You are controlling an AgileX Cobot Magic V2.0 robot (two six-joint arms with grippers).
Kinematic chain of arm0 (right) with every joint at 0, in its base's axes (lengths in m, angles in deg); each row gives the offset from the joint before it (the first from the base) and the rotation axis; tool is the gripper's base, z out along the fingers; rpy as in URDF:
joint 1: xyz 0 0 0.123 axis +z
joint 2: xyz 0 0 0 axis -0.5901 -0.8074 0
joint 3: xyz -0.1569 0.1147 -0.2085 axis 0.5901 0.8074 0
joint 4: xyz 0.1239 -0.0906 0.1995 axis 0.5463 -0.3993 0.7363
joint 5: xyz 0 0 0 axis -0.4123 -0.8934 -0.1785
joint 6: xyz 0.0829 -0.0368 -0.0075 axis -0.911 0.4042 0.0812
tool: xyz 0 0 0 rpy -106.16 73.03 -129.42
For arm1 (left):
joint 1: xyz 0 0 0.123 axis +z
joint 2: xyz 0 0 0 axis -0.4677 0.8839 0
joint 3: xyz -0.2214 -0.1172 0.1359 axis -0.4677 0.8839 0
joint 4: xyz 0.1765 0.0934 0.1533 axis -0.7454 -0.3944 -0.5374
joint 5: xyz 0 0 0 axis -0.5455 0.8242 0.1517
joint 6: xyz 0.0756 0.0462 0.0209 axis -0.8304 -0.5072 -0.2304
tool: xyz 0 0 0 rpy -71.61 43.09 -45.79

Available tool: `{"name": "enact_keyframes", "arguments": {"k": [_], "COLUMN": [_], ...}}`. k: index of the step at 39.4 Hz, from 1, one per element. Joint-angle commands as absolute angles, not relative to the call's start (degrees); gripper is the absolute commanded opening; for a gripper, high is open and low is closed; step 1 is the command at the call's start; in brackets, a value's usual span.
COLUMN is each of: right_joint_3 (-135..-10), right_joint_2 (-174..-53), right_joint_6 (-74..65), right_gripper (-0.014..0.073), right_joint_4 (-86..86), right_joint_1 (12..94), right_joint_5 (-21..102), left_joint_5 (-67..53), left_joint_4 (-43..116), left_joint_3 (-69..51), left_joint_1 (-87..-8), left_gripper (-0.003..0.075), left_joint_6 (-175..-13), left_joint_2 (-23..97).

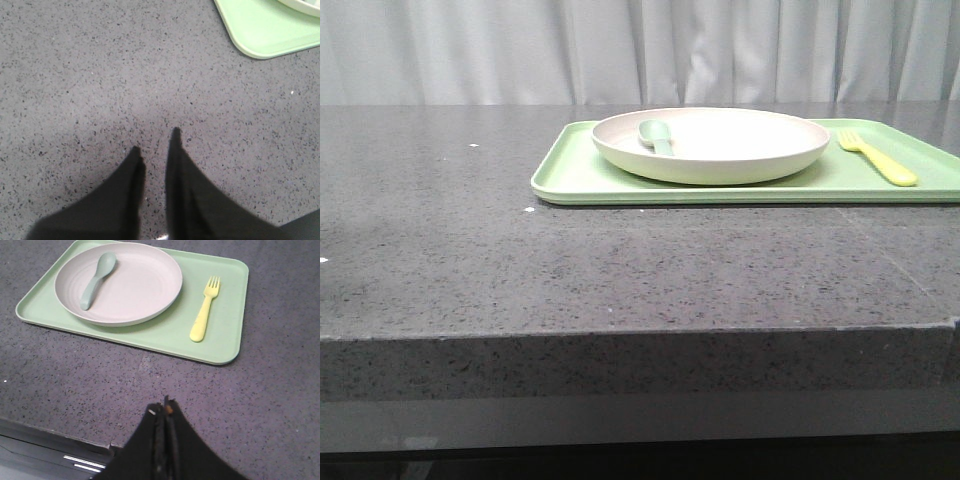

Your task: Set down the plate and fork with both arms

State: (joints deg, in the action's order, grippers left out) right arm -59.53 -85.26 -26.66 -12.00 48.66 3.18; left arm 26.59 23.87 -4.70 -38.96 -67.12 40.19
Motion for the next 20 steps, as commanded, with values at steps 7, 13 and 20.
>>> {"name": "enact_keyframes", "arguments": {"k": [7,13,20], "right_joint_3": [-61.06,-61.06,-61.06], "right_joint_2": [-85.50,-85.50,-85.50], "right_joint_6": [-26.17,-26.17,-26.17], "right_gripper": [-0.0067,-0.0067,-0.0067], "right_joint_4": [-12.51,-12.51,-12.51], "right_joint_1": [48.28,48.28,48.28], "right_joint_5": [7.30,7.17,7.17], "left_joint_5": [19.51,16.99,15.87], "left_joint_4": [24.51,23.40,23.63], "left_joint_3": [-6.23,-6.23,-6.23], "left_joint_1": [-37.23,-36.81,-36.81], "left_gripper": [-0.0018,-0.0018,-0.0018], "left_joint_6": [-62.94,-62.94,-62.94], "left_joint_2": [38.22,32.88,24.03]}}
